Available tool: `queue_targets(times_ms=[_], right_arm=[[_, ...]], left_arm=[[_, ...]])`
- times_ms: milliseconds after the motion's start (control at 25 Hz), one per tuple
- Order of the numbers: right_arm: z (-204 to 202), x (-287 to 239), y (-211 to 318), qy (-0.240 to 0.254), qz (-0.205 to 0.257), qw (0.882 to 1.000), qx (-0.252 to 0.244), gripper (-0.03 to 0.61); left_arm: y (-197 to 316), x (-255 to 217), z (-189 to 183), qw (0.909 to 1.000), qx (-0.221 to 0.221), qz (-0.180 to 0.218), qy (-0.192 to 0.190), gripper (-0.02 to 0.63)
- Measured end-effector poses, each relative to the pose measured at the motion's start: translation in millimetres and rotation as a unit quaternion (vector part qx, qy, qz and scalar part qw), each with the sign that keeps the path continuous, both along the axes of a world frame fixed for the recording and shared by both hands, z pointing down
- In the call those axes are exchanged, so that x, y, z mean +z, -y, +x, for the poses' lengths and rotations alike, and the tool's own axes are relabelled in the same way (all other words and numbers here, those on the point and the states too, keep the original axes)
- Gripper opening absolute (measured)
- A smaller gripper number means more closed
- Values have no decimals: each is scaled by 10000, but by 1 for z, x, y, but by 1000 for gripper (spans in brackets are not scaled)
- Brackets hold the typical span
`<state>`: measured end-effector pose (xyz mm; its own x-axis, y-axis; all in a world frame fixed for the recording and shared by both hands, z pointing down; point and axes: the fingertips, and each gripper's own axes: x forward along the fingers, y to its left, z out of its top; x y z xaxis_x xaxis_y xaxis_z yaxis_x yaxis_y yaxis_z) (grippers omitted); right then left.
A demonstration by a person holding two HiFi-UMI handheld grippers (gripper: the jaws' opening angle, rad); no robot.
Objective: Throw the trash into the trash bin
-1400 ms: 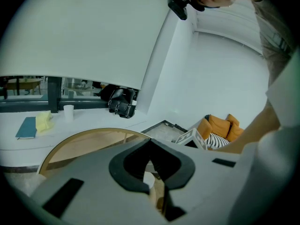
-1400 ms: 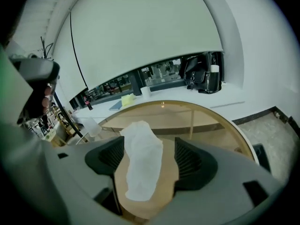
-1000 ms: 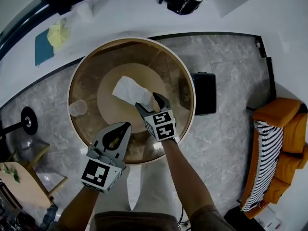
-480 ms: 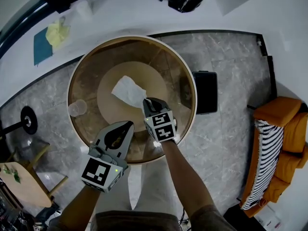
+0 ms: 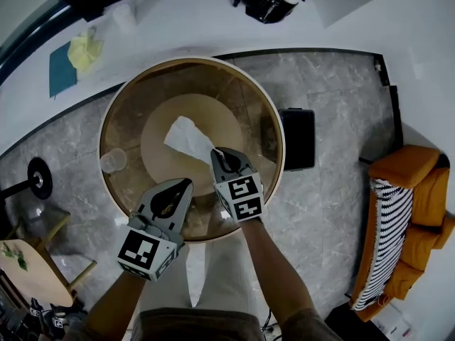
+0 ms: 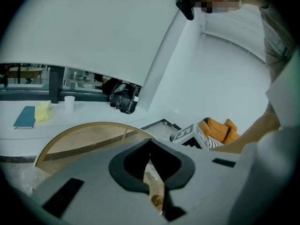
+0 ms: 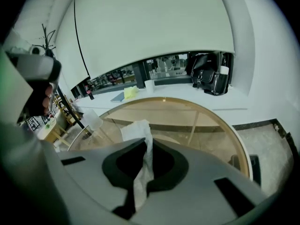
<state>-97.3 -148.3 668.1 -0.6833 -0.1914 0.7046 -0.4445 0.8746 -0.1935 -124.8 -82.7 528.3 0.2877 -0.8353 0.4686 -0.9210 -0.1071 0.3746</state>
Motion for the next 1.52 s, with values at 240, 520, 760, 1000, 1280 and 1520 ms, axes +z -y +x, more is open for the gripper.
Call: queue_targets(times_ms=[240,520,760,1000,1280,1520], right_arm=[[6,-85,7,683,359,9967,268,20],[12,-151,-5,1276,608,9893,349,20],[27,-168,12,1424,747,9859,462,20],[68,-174,43,1329,904,9833,850,20],[167,-184,82,1089,1164,9729,1677,20],[274,-181,105,691,1216,9576,2517,20]], left_arm=[[3,-10,3,10000,-12,67,-9,18],[17,-15,15,9998,56,181,-7,18],[36,-28,37,9992,250,296,30,18],[62,-38,73,9973,634,377,17,18],[97,-40,160,9884,1429,472,-176,18],[124,-42,252,9746,2145,547,-346,18]])
